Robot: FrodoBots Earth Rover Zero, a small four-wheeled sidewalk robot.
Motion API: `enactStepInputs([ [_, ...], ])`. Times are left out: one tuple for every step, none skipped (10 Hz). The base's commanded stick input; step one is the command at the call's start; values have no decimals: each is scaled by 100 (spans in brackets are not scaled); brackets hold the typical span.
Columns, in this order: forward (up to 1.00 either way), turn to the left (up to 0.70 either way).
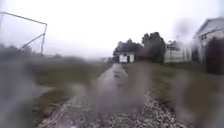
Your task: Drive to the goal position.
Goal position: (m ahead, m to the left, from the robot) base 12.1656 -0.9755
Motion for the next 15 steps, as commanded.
enactStepInputs([
  [85,0],
  [85,0],
  [85,0],
  [85,0],
  [85,0],
  [85,0],
  [85,0],
  [85,0],
  [85,0],
  [85,0],
  [85,0],
  [85,0],
  [85,0],
  [85,0],
  [85,0],
])
